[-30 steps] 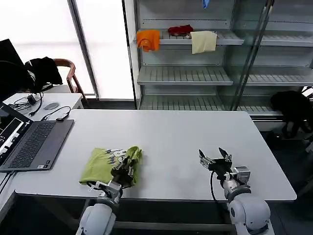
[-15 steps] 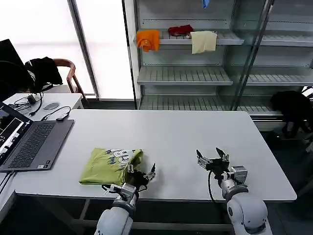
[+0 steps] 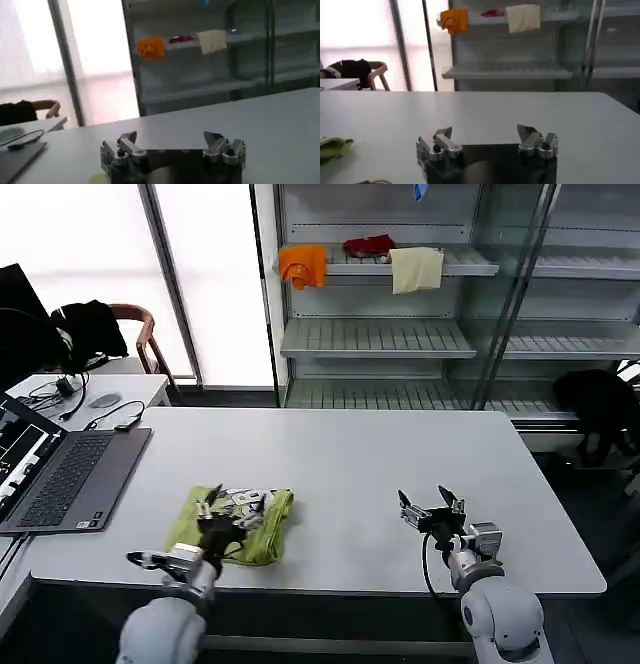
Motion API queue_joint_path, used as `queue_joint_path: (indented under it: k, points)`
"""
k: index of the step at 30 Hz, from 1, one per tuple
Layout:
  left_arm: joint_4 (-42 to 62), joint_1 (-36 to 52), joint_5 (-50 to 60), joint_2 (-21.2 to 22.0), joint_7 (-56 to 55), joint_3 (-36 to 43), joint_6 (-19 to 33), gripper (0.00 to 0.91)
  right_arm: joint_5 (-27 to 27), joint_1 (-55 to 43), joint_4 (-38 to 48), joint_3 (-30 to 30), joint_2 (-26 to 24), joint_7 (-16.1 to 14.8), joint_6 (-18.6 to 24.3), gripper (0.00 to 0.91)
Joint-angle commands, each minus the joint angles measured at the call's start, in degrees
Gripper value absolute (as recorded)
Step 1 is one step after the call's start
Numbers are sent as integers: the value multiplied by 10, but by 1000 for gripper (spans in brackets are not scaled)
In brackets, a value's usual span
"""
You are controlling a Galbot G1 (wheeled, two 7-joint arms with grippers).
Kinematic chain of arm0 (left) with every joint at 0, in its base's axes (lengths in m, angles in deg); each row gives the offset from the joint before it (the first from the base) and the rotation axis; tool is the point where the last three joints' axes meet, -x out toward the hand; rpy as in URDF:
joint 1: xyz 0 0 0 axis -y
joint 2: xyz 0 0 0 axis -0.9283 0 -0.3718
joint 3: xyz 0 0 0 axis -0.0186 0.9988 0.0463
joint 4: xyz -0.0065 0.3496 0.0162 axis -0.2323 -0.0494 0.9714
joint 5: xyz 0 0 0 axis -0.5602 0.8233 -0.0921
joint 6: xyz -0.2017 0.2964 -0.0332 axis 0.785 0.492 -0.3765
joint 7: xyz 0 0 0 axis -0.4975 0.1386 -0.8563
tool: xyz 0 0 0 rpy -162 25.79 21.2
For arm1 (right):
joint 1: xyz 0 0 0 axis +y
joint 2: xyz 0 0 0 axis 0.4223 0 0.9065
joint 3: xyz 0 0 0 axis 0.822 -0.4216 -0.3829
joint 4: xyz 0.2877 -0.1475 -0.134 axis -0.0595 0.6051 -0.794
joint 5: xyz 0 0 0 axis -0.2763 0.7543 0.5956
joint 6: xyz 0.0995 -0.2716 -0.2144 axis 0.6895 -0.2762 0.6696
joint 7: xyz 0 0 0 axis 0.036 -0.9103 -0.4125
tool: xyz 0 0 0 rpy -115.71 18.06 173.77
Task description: Fold and organize the clothes.
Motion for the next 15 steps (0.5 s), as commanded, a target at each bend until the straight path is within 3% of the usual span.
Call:
queue_joint_path:
  k: [1, 15]
  points:
    - [54, -8, -201, -56, 25, -164, -37, 907, 3, 2, -5, -4, 1, -3, 0, 907]
    - [176, 35, -154, -45, 23, -126, -11, 907, 2, 10, -9, 6, -3, -3, 0, 907]
